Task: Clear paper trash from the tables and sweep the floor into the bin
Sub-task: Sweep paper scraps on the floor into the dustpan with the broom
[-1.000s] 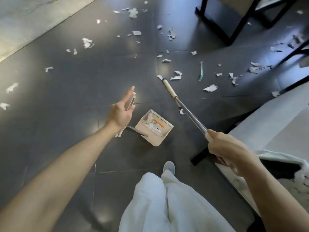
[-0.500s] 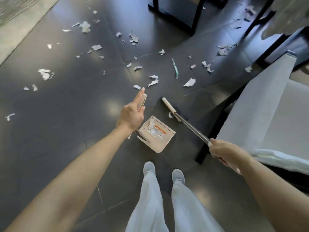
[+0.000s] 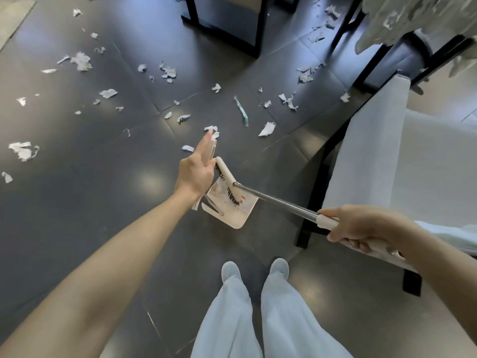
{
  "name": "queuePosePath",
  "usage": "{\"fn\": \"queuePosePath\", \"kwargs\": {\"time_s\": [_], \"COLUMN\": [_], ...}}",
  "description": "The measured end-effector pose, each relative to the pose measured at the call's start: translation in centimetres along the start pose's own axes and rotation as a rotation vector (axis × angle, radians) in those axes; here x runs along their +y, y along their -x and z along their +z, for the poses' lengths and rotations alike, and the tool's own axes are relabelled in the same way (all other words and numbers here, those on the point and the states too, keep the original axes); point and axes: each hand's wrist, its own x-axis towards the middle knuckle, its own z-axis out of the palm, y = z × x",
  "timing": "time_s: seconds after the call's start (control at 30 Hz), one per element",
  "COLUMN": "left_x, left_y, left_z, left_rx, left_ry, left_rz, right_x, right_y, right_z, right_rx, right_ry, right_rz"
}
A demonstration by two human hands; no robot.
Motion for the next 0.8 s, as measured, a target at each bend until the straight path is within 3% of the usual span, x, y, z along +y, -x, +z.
{"fn": "queuePosePath", "kwargs": {"time_s": [0.37, 0.8], "left_x": [4.9, 14.0], "left_y": [-10.3, -28.2], "left_z": [1.3, 9.0], "left_rx": [0.023, -0.034], "left_ry": [0.056, 0.011], "left_rz": [0.002, -0.016], "right_x": [-2.1, -5.2], "right_y": [-5.0, -18.5], "right_z": [-11.3, -34.9], "right_rx": [0.262, 0.425], "right_ry": [-0.305, -0.248], "right_rz": [-0.009, 0.065]}}
